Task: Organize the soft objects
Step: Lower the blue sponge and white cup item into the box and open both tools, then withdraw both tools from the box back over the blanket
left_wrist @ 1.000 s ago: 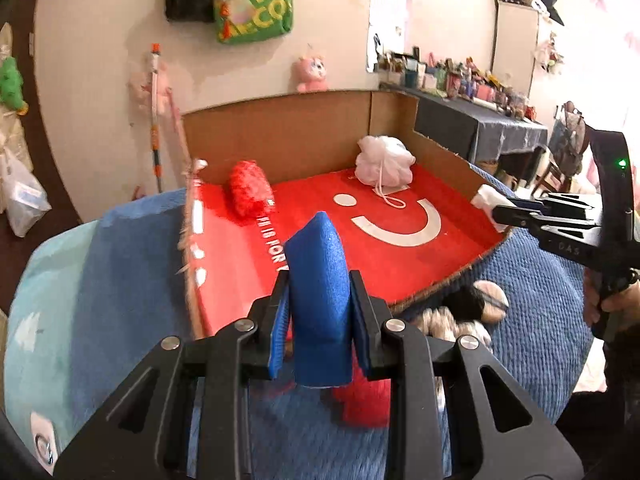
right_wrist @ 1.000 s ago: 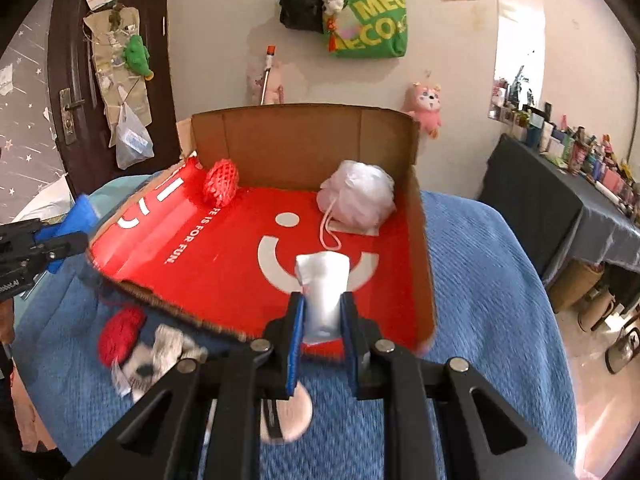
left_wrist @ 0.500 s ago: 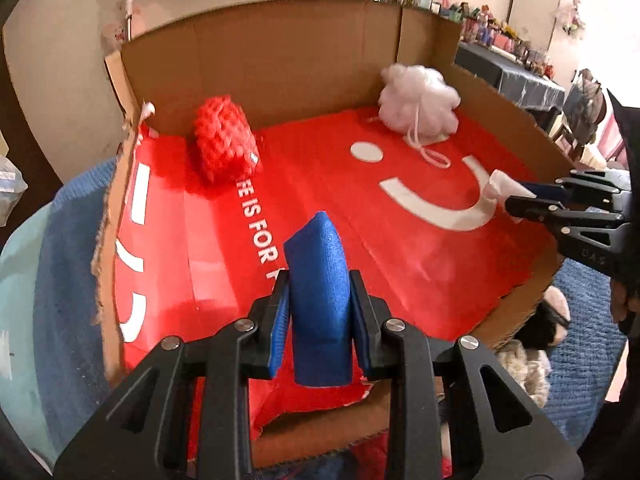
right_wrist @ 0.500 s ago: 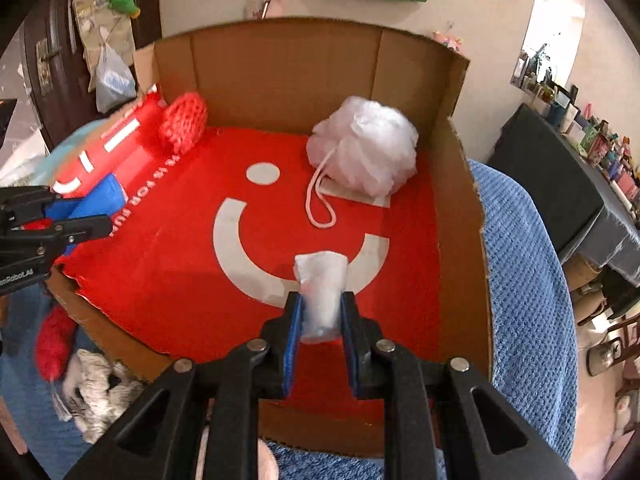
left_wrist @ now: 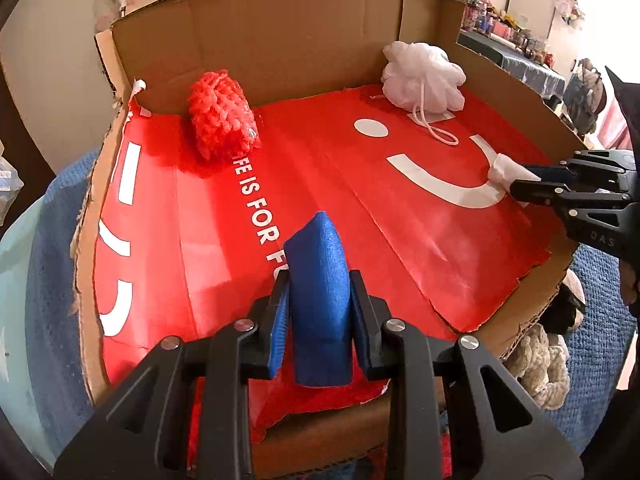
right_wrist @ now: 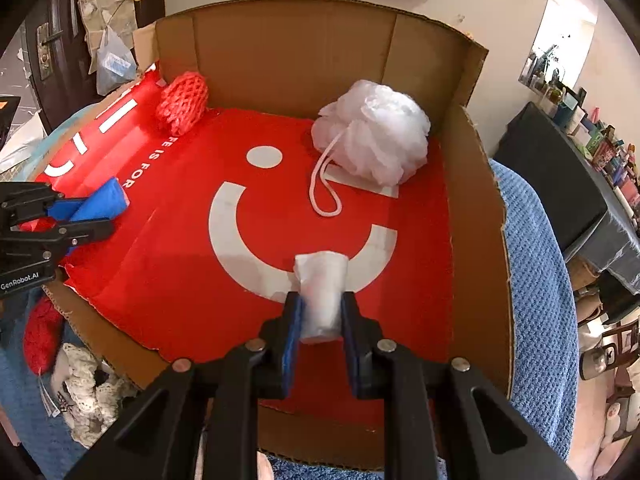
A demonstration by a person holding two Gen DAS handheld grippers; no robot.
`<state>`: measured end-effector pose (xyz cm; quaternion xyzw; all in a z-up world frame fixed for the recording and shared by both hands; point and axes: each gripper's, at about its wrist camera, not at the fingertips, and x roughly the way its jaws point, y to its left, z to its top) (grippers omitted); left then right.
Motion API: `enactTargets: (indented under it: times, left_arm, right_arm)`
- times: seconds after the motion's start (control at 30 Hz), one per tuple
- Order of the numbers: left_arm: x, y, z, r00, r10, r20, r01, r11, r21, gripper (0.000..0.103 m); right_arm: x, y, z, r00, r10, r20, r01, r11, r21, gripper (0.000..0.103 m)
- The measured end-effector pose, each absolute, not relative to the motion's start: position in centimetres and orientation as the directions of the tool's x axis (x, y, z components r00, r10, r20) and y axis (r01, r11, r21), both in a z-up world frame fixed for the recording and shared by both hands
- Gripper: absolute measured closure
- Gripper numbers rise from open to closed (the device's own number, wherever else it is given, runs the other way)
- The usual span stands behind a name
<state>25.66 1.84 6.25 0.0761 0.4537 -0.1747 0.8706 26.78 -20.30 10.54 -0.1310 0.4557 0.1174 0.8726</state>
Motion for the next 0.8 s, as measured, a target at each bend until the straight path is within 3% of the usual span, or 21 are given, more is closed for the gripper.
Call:
enactTargets:
  times: [0.23, 0.37, 0.53, 0.8]
  left_arm:
    - [25.4, 1.8, 6.2, 0.535, -0.240, -0.810, 0.383, 0.924, -0.021, 0.073]
    - [25.3, 2.1, 6.4, 0.563, -0.232, -0.793, 0.368, 0.930, -0.011, 0.048]
    - [25.0, 2.1, 6.9, 0.562, -0.262, -0.784, 0.386, 0.922, -0.032, 0.047]
    - [23.4, 1.8, 8.3, 0.593, -0.283, -0.754, 0.399, 0.916, -0.030, 0.037]
  right_arm:
    - [26.9, -19.9, 10.3, 0.551, 0.083, -0.830, -0.334, 0.934, -0.128, 0.076]
    - [26.9, -19.9, 10.2, 0.549, 0.087, -0.831, -0.336, 0.934, -0.124, 0.074]
    - [26.7, -20.0, 10.3, 0.545, 0.105, -0.832, -0.342, 0.934, -0.106, 0.063]
    - [25.6, -19.9, 11.6, 0.566, 0.137, -0.813, -0.352, 0.932, -0.088, 0.045]
